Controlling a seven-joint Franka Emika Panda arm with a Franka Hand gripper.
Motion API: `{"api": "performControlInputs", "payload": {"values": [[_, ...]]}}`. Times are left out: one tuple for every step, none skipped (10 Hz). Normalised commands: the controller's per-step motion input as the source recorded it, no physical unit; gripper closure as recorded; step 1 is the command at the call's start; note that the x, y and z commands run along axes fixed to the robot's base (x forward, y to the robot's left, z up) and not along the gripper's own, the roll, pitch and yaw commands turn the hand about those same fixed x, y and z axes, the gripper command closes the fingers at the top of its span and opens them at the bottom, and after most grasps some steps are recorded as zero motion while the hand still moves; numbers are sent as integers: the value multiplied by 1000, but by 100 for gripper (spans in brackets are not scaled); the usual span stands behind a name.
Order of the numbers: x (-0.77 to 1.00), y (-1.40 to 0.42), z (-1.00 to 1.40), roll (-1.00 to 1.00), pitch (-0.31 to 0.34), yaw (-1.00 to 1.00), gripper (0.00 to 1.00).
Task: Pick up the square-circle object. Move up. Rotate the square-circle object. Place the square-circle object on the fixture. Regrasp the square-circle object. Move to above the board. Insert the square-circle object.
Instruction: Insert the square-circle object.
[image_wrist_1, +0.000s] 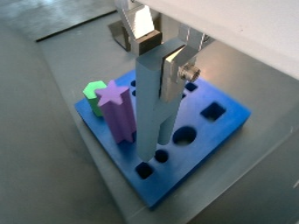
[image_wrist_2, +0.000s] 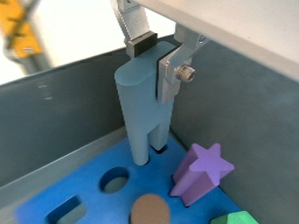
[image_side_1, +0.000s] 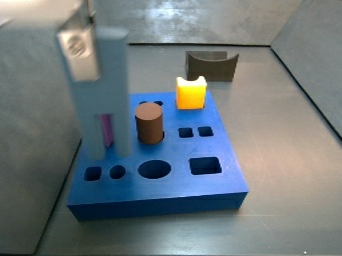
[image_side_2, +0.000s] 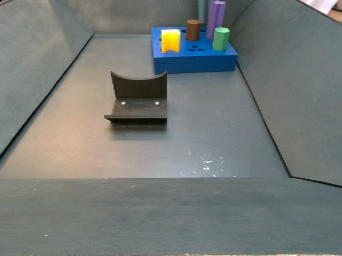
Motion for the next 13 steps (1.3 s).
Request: {"api": "performControlInputs", "payload": {"values": [[-129, -89, -271, 0, 0, -846, 100], [-146, -146, -180, -50, -96, -509, 100], [-86, -160, -200, -74, -120, -220, 100], [-109, -60, -177, -114, -150, 0, 100], [-83, 0, -154, -211, -206, 29, 100], [0, 3, -131, -310, -237, 40, 100], [-23, 74, -97, -339, -257, 20, 100], [-97, 131, -60, -236, -171, 80, 100], [-143, 143, -51, -164, -131, 66, 100], [-117, 154, -20, -91, -66, 34, 100], [-180, 51, -69, -17, -40, 0, 100], [-246, 0, -194, -43, -99, 0, 100], [-149, 0, -234, -70, -109, 0, 100]]}}
